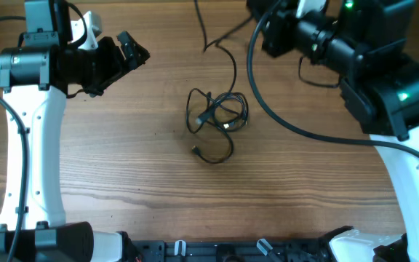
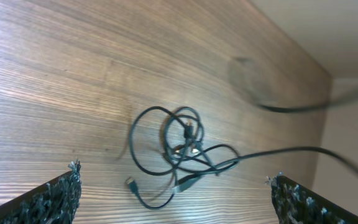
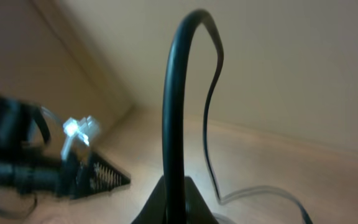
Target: Untangle cables
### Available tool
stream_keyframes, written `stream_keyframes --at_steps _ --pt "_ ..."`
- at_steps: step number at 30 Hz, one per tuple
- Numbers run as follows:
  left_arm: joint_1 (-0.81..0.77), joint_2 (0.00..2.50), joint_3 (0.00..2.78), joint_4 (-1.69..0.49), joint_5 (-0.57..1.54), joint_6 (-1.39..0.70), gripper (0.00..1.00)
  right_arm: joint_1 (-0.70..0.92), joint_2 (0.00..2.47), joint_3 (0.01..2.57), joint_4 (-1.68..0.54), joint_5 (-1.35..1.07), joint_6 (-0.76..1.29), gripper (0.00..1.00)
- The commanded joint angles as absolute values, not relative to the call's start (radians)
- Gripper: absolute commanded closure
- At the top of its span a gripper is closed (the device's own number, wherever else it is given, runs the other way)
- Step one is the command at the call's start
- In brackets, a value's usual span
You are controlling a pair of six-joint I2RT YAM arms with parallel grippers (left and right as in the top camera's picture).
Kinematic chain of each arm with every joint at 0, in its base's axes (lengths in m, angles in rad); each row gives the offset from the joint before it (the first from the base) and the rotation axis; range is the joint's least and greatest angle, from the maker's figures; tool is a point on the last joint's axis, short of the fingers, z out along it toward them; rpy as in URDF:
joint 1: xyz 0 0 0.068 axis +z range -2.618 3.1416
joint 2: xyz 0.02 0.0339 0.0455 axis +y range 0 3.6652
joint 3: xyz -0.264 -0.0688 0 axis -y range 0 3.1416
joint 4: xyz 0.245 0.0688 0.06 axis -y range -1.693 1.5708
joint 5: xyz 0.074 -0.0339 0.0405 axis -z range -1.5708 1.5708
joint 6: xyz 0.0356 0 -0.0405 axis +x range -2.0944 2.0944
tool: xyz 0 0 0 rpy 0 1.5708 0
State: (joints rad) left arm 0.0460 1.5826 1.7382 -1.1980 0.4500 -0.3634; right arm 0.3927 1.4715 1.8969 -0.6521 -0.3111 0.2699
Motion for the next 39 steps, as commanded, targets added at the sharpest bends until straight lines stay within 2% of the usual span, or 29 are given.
stream_keyframes --at_steps 1,6,8,12,15,20,22,26,30,34,39 --pt "0.042 1.584 1.734 -1.198 0.420 -0.340 0.00 0.391 1.475 1.936 -0.570 -0.212 0.154 0.96" --pt "0.041 1.584 1.734 -1.198 0.420 -0.340 0.00 0.392 1.476 1.935 -0.552 -0.108 -0.036 0.95" --pt "0.041 1.584 1.734 -1.198 0.420 -0.340 0.00 0.392 1.492 1.935 -0.591 -0.102 -0.149 0.96" --pt "0.041 1.584 1.734 -1.197 0.420 -0.340 0.00 0.392 1.572 1.935 -0.728 -0.167 -0.280 0.96" --pt "0.041 1.584 1.734 -1.198 0.420 -0.340 0.00 0.392 1.635 1.935 -0.747 -0.121 -0.347 0.96" --pt "0.041 1.584 1.734 -1.197 0.420 -0.340 0.00 0.392 1.697 1.935 -0.613 -0.012 -0.352 0.96" --pt "0.041 1.584 1.734 -1.197 0.420 -0.340 0.00 0.391 1.698 1.935 -0.524 0.090 -0.302 0.96" --pt "0.041 1.584 1.734 -1.198 0.420 -0.340 0.00 0.390 1.698 1.935 -0.315 0.475 -0.262 0.96" --pt "0.041 1.584 1.734 -1.198 0.420 -0.340 0.00 0.318 1.698 1.935 -0.226 0.632 -0.295 0.96" --pt "0.041 1.584 1.734 -1.199 0.408 -0.332 0.00 0.162 1.698 1.935 -0.280 0.575 -0.221 0.96" --pt "0.041 1.584 1.734 -1.197 0.401 -0.317 0.00 -0.173 1.705 1.935 -0.352 0.104 -0.054 0.96"
